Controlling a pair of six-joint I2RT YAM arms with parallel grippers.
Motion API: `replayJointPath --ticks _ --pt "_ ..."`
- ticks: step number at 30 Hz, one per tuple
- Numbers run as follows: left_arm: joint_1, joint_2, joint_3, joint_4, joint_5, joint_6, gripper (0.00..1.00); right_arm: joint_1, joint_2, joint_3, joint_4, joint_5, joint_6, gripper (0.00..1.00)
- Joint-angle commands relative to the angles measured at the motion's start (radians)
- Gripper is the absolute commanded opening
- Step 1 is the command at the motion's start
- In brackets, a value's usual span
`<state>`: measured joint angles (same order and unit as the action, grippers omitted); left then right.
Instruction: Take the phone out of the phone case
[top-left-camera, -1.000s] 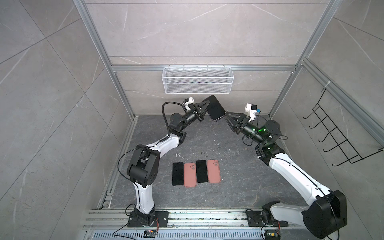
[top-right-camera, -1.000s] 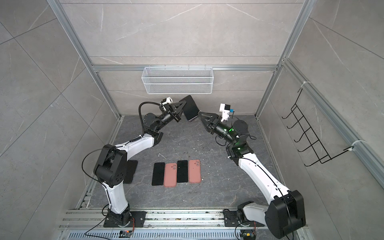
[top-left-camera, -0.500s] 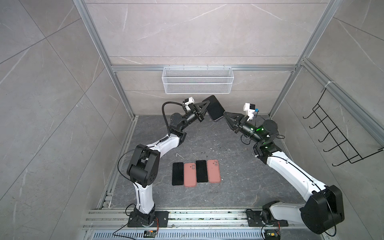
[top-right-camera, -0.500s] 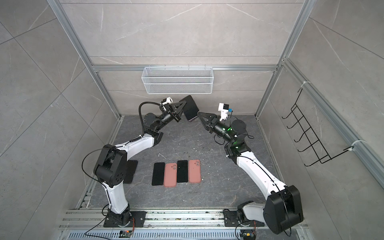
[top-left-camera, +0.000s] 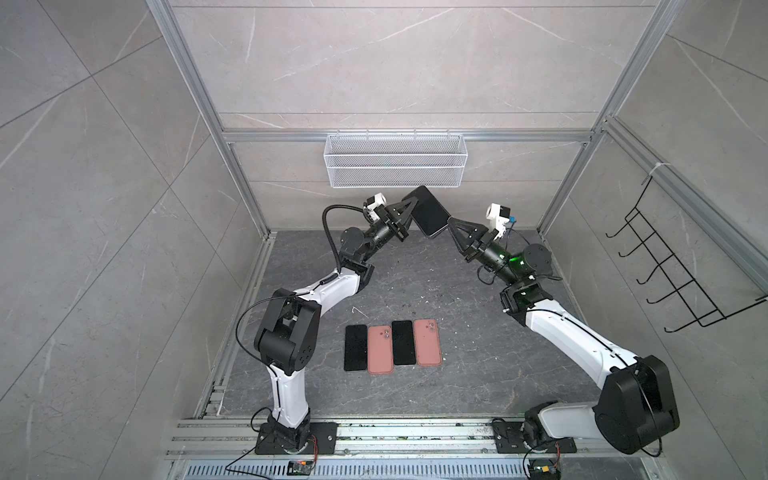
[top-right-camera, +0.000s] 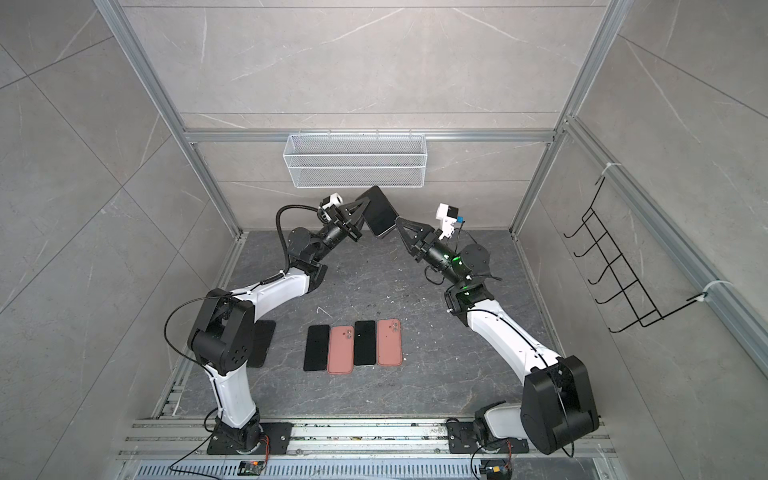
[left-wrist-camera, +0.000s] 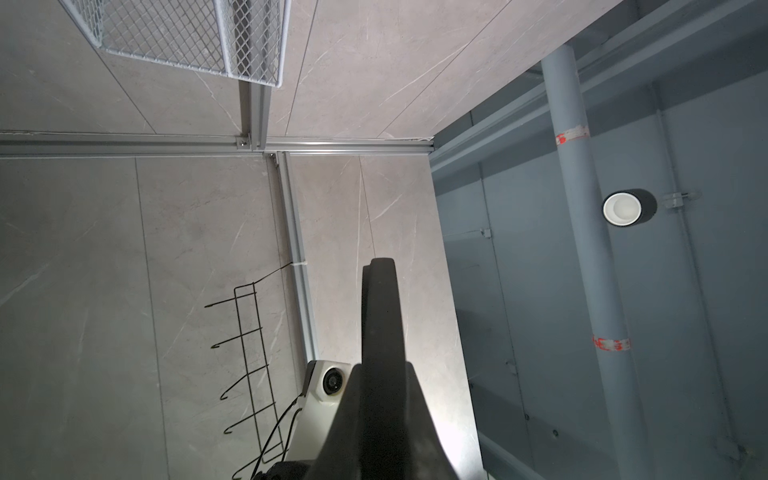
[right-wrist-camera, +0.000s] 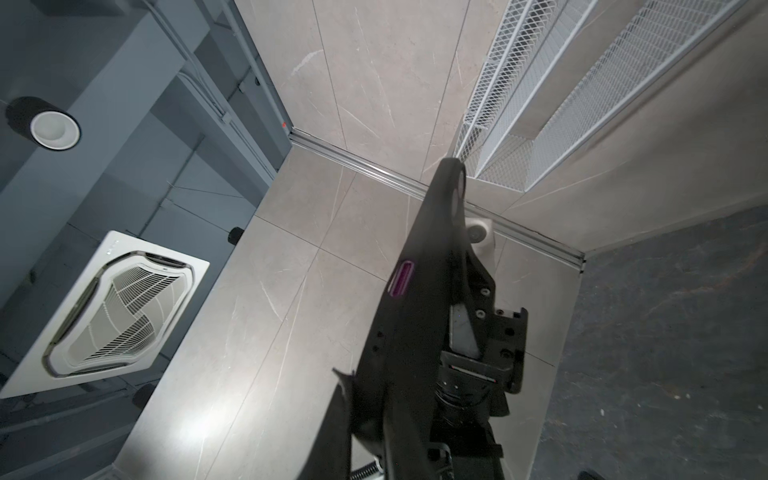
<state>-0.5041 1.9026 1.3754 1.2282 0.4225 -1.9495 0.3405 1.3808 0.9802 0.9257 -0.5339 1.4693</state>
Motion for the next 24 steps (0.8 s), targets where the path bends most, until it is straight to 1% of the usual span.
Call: replayJointPath --ticks 1,3,5,12,15,17,21,22,24 --pt "-0.025 -0.028 0.017 0.185 -0.068 -0.072 0.0 -0.003 0.029 -0.002 0.249 0.112 0.121 0.14" --pt "-0.037 -0.025 0.027 0.186 -0.082 -0.07 0.0 -0.003 0.04 -0.006 0.288 0.153 0.145 0.14" --pt "-0.046 -0.017 0.05 0.185 -0.096 -0.069 0.0 -0.002 0.038 -0.014 0.288 0.192 0.143 0.13" --pt "-0.08 0.0 0.136 0.185 -0.143 -0.065 0.0 -0.001 0.03 -0.047 0.279 0.267 0.147 0.13" --pt "-0.094 0.009 0.163 0.185 -0.161 -0.054 0.0 -0.002 0.04 -0.049 0.276 0.265 0.154 0.13" --pt "-0.099 0.019 0.18 0.185 -0.154 -0.054 0.0 -0.002 0.044 -0.04 0.267 0.251 0.155 0.12" --pt "-0.094 0.007 0.138 0.185 -0.168 -0.049 0.0 -0.005 0.006 -0.05 0.195 0.228 0.121 0.13" --pt "-0.091 -0.004 0.12 0.185 -0.174 -0.041 0.0 -0.007 -0.015 -0.062 0.172 0.22 0.103 0.16" --pt "-0.083 -0.029 0.083 0.175 -0.174 -0.025 0.0 -0.02 -0.072 -0.102 0.123 0.199 0.071 0.31"
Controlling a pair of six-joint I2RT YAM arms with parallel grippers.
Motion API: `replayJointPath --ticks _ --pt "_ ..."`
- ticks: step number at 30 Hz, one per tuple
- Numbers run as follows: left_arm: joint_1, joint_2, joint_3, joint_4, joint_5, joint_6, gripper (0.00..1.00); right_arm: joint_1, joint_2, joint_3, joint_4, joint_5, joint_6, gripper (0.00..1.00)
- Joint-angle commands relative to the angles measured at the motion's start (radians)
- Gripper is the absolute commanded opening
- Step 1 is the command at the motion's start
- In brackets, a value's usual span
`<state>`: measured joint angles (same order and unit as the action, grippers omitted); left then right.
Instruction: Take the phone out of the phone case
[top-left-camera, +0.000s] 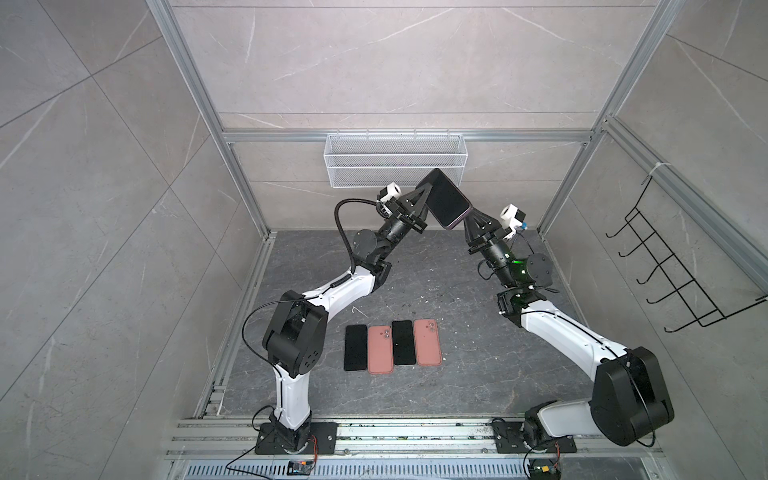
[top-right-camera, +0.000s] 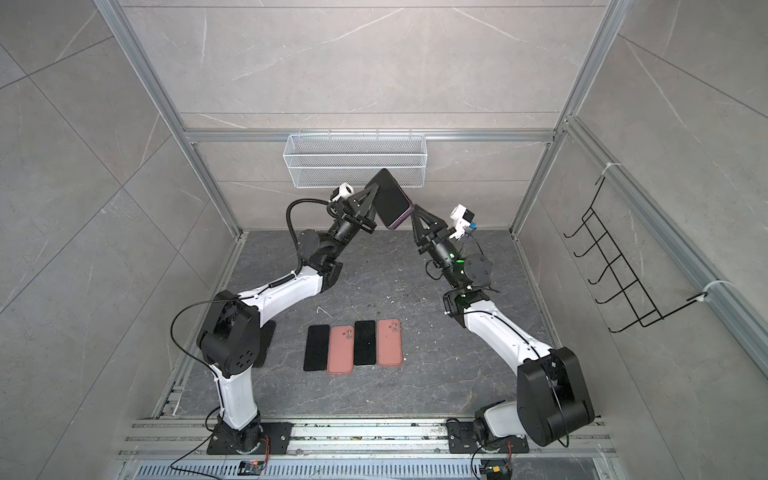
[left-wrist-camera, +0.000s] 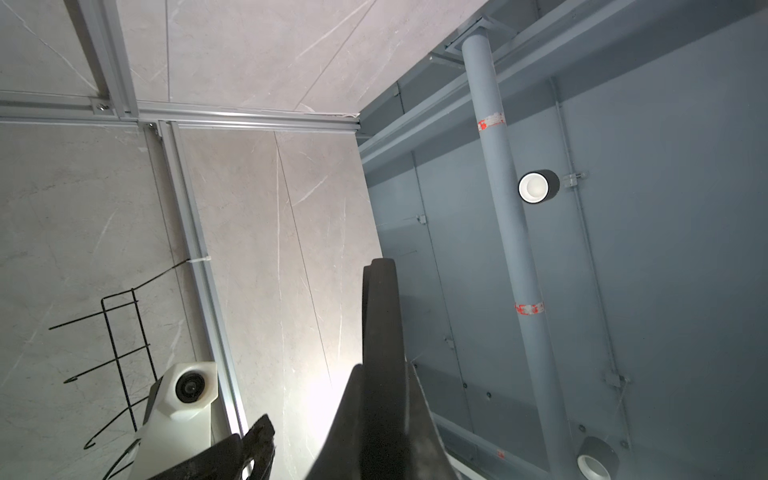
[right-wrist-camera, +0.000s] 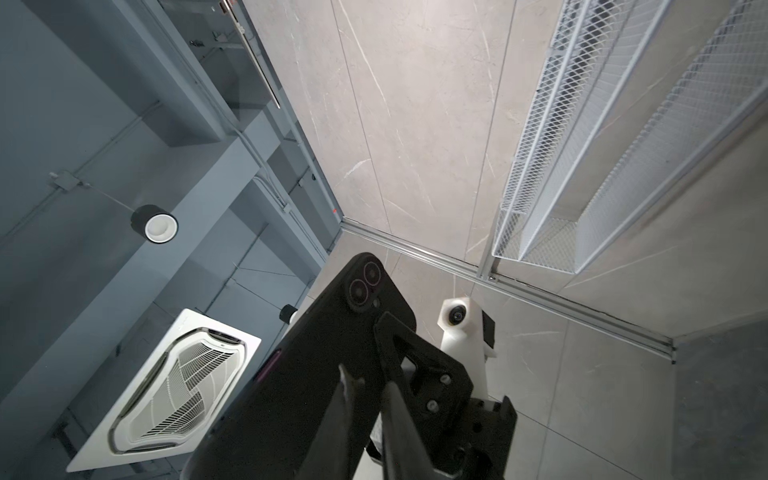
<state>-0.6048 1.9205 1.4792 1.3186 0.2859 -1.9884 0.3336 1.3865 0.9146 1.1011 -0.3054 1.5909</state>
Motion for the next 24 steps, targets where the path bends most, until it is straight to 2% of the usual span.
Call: replayJointPath --ticks 1,3,5,9,12,16,21,24 --pt "0.024 -0.069 -0.045 0.065 -0.027 0.031 0.0 -0.019 -0.121 -0.061 -0.094 -0.036 -0.077 0.4" --pt "0.029 -0.128 -0.107 -0.002 -0.023 0.077 0.0 -0.025 -0.209 -0.088 -0.252 -0.048 -0.166 0.53" --pt "0.034 -0.193 -0.157 -0.097 -0.013 0.135 0.0 -0.024 -0.291 -0.082 -0.405 -0.075 -0.258 0.6" --pt "0.036 -0.276 -0.199 -0.287 0.002 0.221 0.0 -0.016 -0.357 -0.038 -0.586 -0.138 -0.344 0.62" --pt "0.034 -0.283 -0.215 -0.28 -0.01 0.213 0.0 0.003 -0.361 0.003 -0.714 -0.151 -0.389 0.62" --pt "0.026 -0.274 -0.21 -0.274 -0.007 0.205 0.0 0.021 -0.33 0.004 -0.71 -0.168 -0.374 0.61" --pt "0.018 -0.28 -0.22 -0.28 -0.008 0.209 0.0 0.034 -0.299 -0.015 -0.61 -0.184 -0.337 0.6" --pt "0.017 -0.284 -0.223 -0.28 -0.011 0.215 0.0 0.046 -0.297 -0.008 -0.623 -0.181 -0.35 0.6"
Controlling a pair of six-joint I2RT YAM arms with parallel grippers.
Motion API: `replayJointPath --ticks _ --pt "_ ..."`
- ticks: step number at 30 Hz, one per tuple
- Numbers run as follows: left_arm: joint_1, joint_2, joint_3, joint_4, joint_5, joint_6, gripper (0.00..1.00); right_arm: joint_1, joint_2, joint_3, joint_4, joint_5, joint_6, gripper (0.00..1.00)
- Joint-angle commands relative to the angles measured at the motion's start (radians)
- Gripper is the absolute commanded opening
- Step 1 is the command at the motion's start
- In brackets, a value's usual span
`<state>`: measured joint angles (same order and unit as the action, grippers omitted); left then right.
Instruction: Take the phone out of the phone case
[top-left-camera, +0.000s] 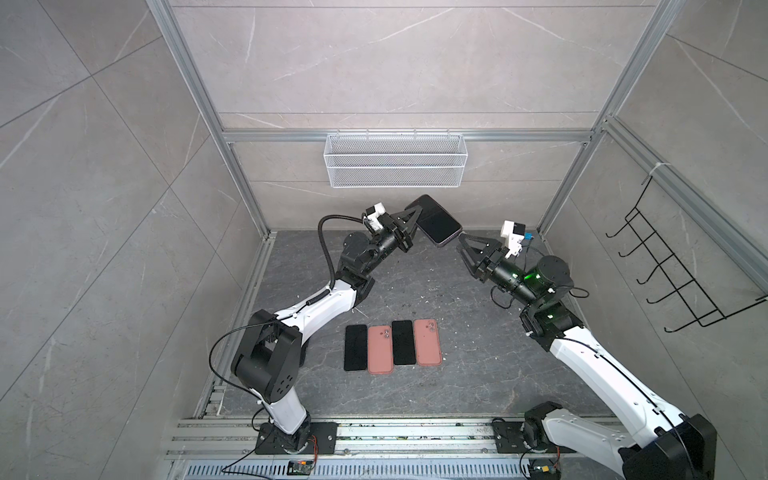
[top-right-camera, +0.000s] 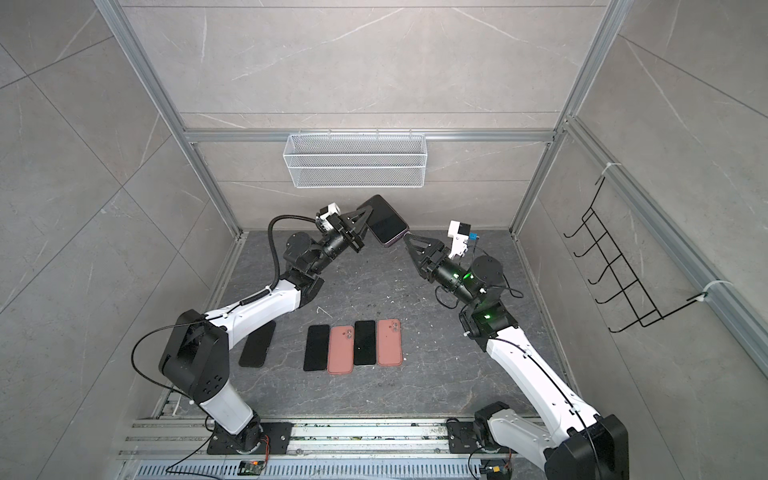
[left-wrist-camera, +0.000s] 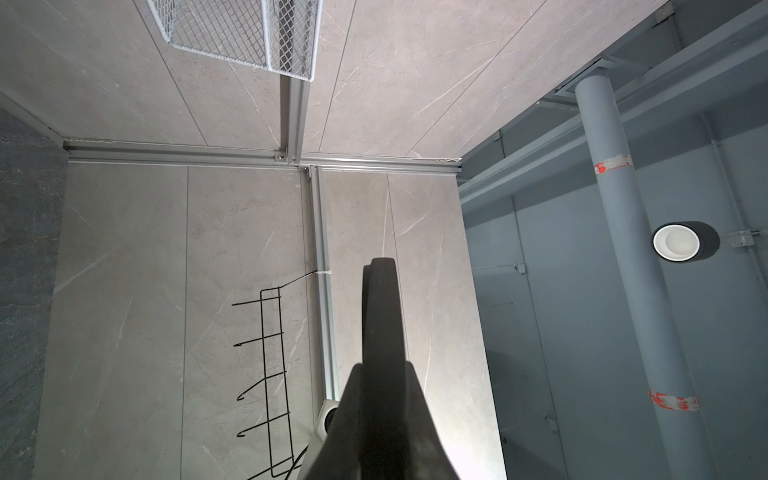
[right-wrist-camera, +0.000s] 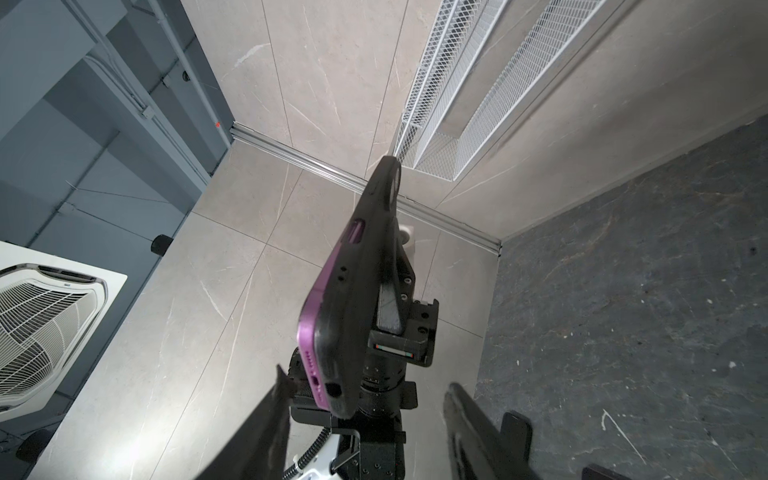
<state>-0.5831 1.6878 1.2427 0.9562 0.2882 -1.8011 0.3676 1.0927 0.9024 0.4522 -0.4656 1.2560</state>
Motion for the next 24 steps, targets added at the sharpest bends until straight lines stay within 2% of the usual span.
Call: replayJointPath --ticks 1,13,24 --pt "-0.006 -0.051 0.012 0.082 -0.014 0.028 0.0 0.016 -0.002 0.005 0.024 -0.021 -0.015 0.59" --pt "-0.014 -0.035 0.026 0.105 -0.011 0.025 0.0 0.021 0.03 -0.03 0.063 -0.011 0.01 0.53" --pt "-0.026 -0.016 0.037 0.112 -0.003 0.028 0.0 0.021 0.041 -0.026 0.077 -0.013 0.012 0.53"
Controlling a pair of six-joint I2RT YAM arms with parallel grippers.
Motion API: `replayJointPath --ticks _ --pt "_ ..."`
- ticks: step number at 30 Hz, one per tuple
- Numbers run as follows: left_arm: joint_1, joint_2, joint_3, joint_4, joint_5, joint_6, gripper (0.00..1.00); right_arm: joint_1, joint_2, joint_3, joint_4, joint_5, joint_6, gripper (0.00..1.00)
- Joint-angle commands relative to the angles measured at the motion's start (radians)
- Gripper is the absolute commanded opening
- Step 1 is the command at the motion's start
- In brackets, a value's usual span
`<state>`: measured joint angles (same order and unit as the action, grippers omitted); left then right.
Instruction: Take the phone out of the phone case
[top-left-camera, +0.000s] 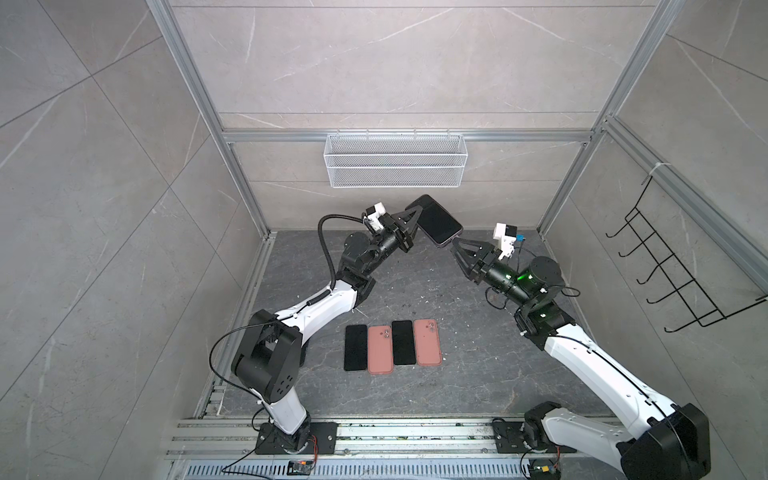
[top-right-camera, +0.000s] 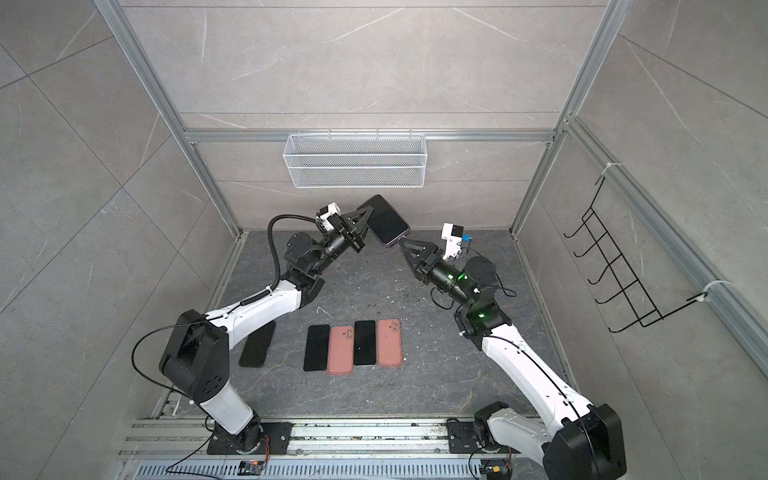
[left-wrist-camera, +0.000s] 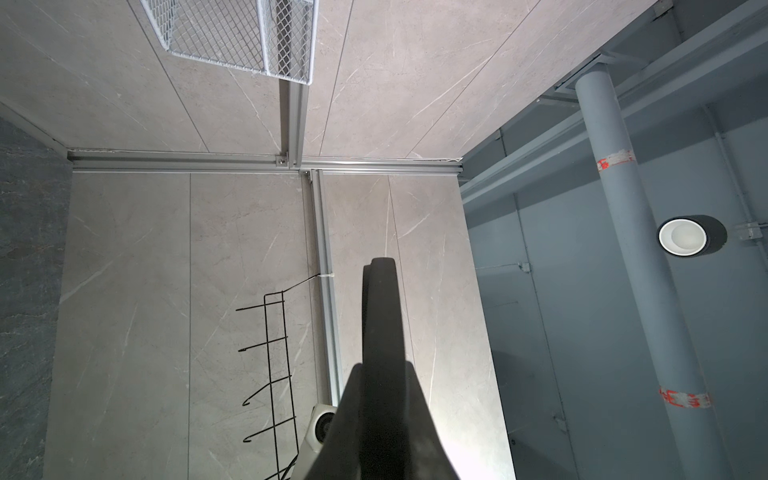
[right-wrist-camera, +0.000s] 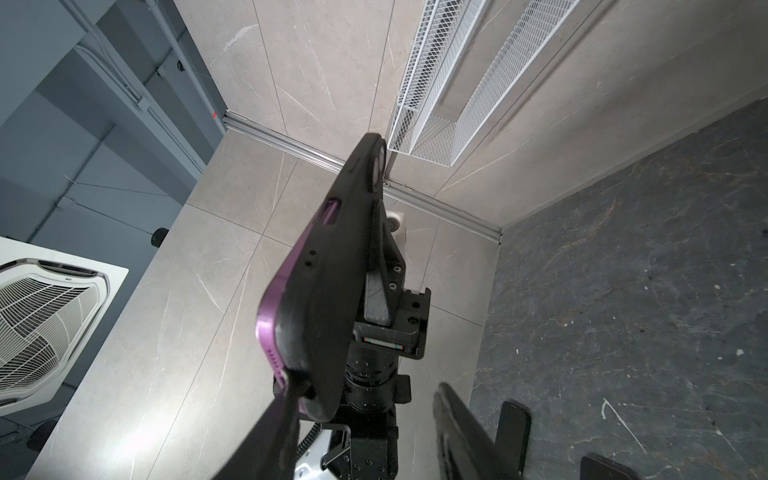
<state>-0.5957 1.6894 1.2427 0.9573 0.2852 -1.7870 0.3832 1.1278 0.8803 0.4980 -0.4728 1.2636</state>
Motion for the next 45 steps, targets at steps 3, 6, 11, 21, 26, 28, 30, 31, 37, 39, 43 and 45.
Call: replayJointPath --ticks 3,6,11,21,26,28,30,31,37,39,43,45 --pt "-0.018 -0.013 0.042 0.111 0.002 0.019 0.0 0.005 0.012 -0.005 0.033 -0.006 0.004 0.53" --pt "-0.023 -0.011 0.046 0.116 0.005 0.021 0.0 0.005 0.022 -0.008 0.039 -0.006 0.007 0.51" --pt "-0.029 -0.014 0.049 0.119 0.004 0.027 0.0 0.005 0.038 -0.007 0.031 -0.001 0.009 0.48" --pt "-0.048 -0.014 0.056 0.112 0.017 0.048 0.0 0.004 0.08 0.007 0.041 -0.003 0.015 0.43" --pt "-0.065 -0.006 0.066 0.094 0.035 0.065 0.0 0.005 0.1 0.029 0.047 -0.008 0.016 0.42" --pt "-0.072 -0.003 0.069 0.08 0.044 0.074 0.0 0.004 0.107 0.044 0.045 -0.015 0.014 0.41" --pt "-0.078 -0.002 0.065 0.071 0.052 0.085 0.0 0.005 0.112 0.054 0.039 -0.015 0.011 0.4" --pt "-0.082 -0.002 0.064 0.062 0.056 0.094 0.0 0.005 0.115 0.057 0.036 -0.016 0.008 0.4" --pt "-0.104 0.002 0.064 0.015 0.075 0.139 0.0 0.005 0.131 0.061 0.037 -0.025 0.009 0.37" --pt "-0.099 0.003 0.045 0.03 0.067 0.128 0.0 0.005 0.121 0.042 0.04 -0.015 0.013 0.36" --pt "-0.083 -0.005 -0.003 0.058 0.037 0.12 0.0 -0.001 0.075 -0.004 0.036 0.001 0.014 0.3" --pt "-0.075 -0.014 -0.032 0.059 0.019 0.092 0.0 -0.01 0.039 -0.03 0.016 0.014 0.011 0.26"
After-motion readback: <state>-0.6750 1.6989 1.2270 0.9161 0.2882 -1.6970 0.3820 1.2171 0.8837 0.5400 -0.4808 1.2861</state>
